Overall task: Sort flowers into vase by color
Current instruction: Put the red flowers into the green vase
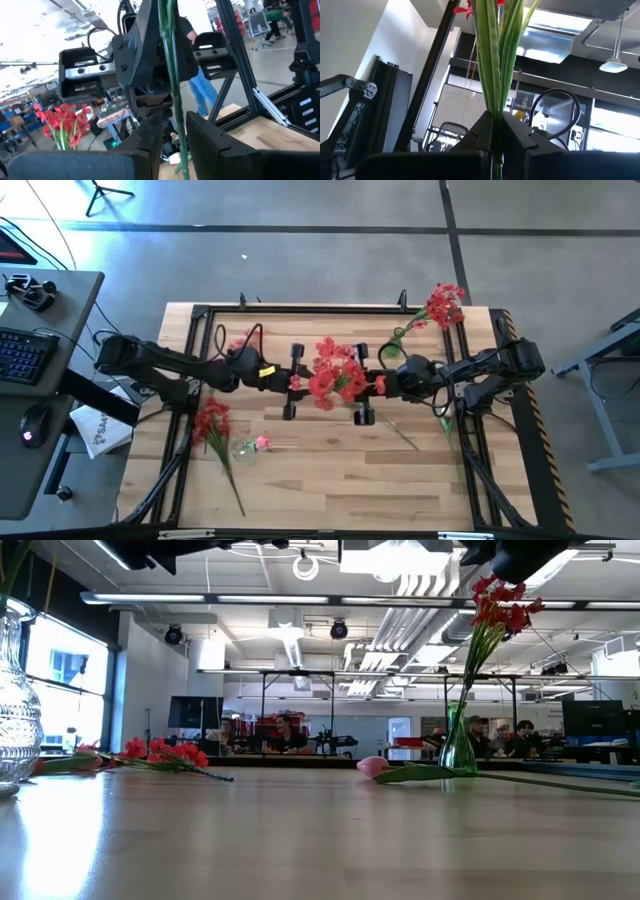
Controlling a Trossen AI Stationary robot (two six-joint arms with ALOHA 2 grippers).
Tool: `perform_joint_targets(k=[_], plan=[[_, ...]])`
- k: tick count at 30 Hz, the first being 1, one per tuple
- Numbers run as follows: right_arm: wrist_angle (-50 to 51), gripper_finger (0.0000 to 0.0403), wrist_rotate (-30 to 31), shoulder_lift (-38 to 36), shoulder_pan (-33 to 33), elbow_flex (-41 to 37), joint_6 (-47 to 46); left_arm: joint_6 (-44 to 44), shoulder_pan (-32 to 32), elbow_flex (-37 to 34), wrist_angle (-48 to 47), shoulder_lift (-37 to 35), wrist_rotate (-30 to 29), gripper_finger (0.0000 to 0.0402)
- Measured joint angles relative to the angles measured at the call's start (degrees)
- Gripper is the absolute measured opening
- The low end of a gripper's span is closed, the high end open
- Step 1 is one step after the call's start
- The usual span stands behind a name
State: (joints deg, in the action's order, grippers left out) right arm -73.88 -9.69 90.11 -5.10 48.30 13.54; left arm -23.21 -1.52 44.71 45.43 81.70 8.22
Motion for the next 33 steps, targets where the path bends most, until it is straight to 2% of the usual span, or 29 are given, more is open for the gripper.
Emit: perform_joint_targets(k=[6, 11, 16, 19, 22, 25, 30, 33], plan=[[1.8, 0.0016, 0.3, 0.0, 0.0, 0.0, 0.0, 0.7, 0.0, 1.1, 2.7, 3.3, 0.2, 0.0074], [2.5, 0.0016, 0.3, 0.0, 0.0, 0.0, 0.4, 0.6, -0.6, 2.5, 2.6, 5.5, 2.6, 0.0074], [3.6, 0.0016, 0.3, 0.0, 0.0, 0.0, 0.4, 0.7, -1.4, 2.6, 2.1, 5.8, 1.2, 0.0073], [5.2, 0.0017, 0.2, -0.1, -0.1, 0.0, -0.9, 0.6, -2.3, 2.6, 0.1, 5.5, -2.4, 0.0055], [7.0, 0.0025, -1.1, -0.1, -0.3, 0.0, -5.0, 0.6, -3.3, 2.6, -1.8, 5.2, -4.8, 0.0016], [10.2, 0.0046, -2.7, -0.7, -0.9, 0.0, -6.7, 0.6, -4.4, 2.6, -4.5, 4.6, -7.6, 0.0008], [22.0, 0.012, -0.4, -5.1, -2.6, 0.0, -5.5, -0.1, -7.2, 2.6, -11.4, 1.6, -21.2, 0.0003], [31.2, 0.0174, 7.7, -8.6, -4.8, 0.0, -2.3, -0.1, -8.6, 2.6, -15.8, -0.5, -28.8, 0.0004]])
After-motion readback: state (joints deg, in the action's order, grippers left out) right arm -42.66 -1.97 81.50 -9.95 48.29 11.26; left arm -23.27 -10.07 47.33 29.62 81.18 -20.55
